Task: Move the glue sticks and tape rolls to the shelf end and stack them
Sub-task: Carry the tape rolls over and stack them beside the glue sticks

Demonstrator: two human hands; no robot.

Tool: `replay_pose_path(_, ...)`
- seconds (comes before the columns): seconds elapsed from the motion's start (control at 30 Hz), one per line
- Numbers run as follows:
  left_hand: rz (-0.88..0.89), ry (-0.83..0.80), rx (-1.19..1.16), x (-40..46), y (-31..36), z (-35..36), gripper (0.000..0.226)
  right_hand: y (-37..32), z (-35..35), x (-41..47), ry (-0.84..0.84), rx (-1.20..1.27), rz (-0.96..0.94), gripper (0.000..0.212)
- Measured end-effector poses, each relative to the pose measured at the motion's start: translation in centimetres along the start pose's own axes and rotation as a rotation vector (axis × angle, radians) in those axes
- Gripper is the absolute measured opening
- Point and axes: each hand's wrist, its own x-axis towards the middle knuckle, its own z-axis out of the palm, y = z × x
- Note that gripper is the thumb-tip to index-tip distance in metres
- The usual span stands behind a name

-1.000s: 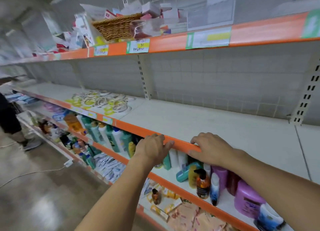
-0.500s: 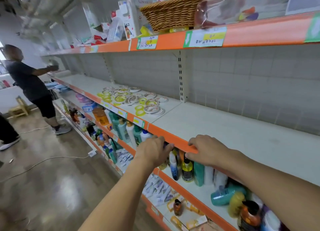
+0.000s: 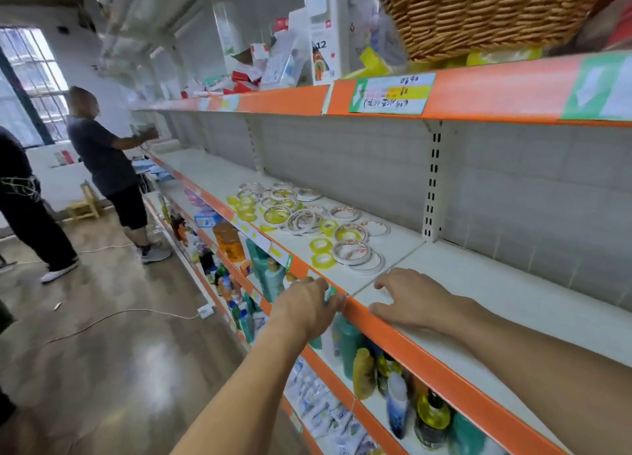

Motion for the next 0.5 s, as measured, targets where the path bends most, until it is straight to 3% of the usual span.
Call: replay_pose_path(0.5, 0.142, -0.035, -0.06, 13.7, -6.7, 1.1, 0.035, 0.4, 0.3, 10.4, 0.008, 0.103, 0.129, 0.057)
